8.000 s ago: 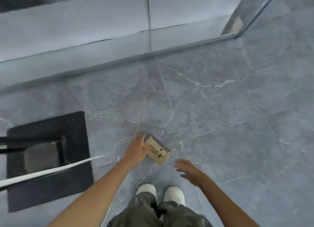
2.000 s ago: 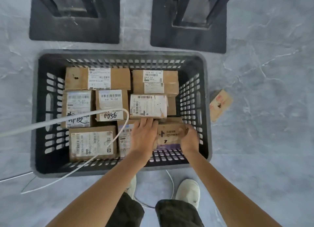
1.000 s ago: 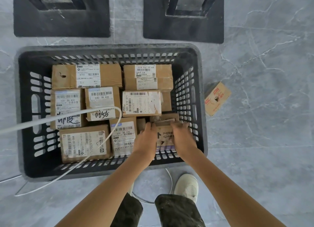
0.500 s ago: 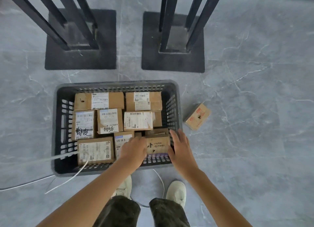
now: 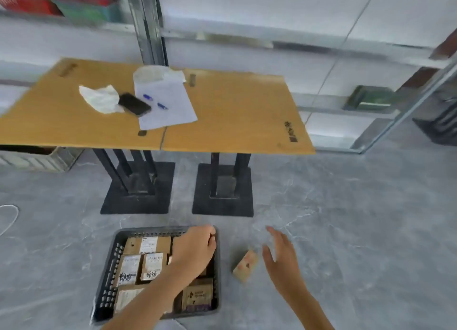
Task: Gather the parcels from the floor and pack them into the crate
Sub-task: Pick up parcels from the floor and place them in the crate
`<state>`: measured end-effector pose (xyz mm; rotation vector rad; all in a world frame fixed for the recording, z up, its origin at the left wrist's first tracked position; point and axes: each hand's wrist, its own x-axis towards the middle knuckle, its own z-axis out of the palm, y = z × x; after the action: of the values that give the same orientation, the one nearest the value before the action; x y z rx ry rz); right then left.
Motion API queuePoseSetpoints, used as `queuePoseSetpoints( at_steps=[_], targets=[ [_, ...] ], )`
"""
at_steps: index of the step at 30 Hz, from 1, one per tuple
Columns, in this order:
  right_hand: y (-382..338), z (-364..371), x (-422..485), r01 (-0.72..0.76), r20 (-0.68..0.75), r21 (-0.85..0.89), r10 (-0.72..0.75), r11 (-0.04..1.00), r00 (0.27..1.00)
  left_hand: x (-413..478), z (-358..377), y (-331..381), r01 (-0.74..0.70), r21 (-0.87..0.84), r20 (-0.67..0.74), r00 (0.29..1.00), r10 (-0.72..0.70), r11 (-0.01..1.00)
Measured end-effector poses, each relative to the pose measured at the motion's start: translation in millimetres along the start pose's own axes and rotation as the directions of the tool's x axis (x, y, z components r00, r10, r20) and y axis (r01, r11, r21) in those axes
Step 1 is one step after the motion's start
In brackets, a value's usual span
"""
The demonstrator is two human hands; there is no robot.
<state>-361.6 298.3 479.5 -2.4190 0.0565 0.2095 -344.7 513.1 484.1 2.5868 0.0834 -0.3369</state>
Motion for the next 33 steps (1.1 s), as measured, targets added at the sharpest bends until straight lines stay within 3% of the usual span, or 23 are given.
queuePoseSetpoints(
  at_steps=[5, 13, 17, 20, 24, 33],
  targets=[
    [-70, -129, -61, 0.028, -0.202, 0.044, -0.019, 0.999, 0.979, -56, -124, 108, -0.191, -0.053, -0.194, 0.965, 0.178, 0.98],
    [-165, -266, -189, 0.213, -0.46, 0.015, -0.183, 0.977, 0.869, -188, -251, 222, -0.459, -0.083, -0.509, 0.783, 0.359, 0.885],
    [-182, -296, -250, 0.3, -0.496, -0.015, -0.268, 0.954, 0.826, -243, -271, 239, -0.515, 0.0, -0.606, 0.682, 0.41, 0.857],
    [-183, -306, -279, 0.325, -0.5, -0.035, -0.298, 0.945, 0.813, -269, -276, 239, -0.432, 0.208, -0.663, 0.597, 0.451, 0.878],
    [-180, -314, -296, 0.318, -0.495, -0.087, -0.318, 0.944, 0.808, -285, -270, 226, -0.368, 0.303, -0.655, 0.59, 0.472, 0.879],
    [-163, -327, -282, 0.276, -0.474, -0.12, -0.299, 0.954, 0.828, -284, -252, 250, -0.357, 0.348, -0.594, 0.631, 0.498, 0.867]
  ],
)
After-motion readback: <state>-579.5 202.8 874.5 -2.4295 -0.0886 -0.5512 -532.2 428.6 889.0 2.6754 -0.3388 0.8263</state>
